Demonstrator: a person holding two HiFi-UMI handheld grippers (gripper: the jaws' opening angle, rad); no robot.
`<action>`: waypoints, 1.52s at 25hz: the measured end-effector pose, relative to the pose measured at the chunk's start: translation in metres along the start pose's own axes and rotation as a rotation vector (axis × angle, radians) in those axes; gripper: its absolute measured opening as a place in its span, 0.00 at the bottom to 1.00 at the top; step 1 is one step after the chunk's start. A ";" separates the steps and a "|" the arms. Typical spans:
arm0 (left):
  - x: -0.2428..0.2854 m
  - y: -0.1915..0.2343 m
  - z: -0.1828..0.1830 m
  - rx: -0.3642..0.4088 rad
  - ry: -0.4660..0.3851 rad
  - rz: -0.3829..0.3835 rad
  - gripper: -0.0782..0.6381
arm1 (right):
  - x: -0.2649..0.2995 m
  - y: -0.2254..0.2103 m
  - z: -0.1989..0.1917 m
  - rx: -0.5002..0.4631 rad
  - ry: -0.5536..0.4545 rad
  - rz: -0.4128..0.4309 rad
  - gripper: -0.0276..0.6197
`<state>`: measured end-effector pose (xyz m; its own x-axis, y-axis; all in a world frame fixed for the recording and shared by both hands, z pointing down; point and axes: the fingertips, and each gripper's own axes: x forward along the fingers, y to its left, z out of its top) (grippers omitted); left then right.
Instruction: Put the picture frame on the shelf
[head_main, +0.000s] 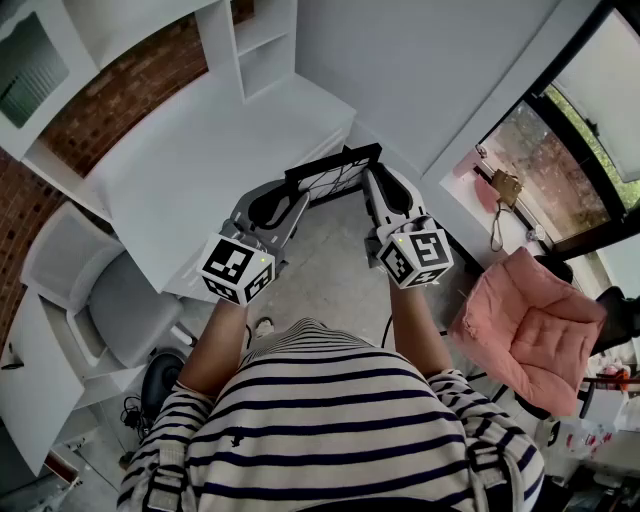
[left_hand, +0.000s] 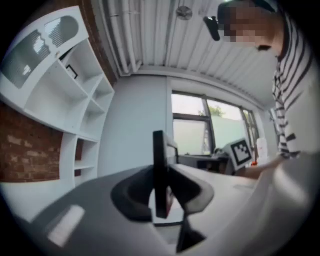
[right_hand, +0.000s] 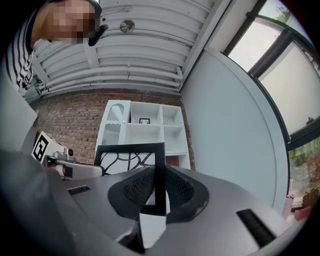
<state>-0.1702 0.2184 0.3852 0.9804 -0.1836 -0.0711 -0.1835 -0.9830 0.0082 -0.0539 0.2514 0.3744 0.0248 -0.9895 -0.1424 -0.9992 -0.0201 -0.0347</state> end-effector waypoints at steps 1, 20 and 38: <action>0.001 0.000 0.001 -0.005 -0.001 0.001 0.24 | 0.000 0.000 0.000 0.001 0.000 0.001 0.14; 0.009 0.004 -0.001 -0.036 0.001 -0.005 0.23 | 0.005 -0.007 -0.002 0.002 0.017 0.017 0.14; 0.020 -0.011 -0.007 -0.075 0.012 -0.001 0.22 | -0.006 -0.018 -0.009 0.008 0.064 0.129 0.14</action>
<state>-0.1481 0.2254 0.3909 0.9816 -0.1818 -0.0589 -0.1766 -0.9808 0.0831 -0.0366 0.2569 0.3850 -0.1057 -0.9910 -0.0825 -0.9937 0.1083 -0.0283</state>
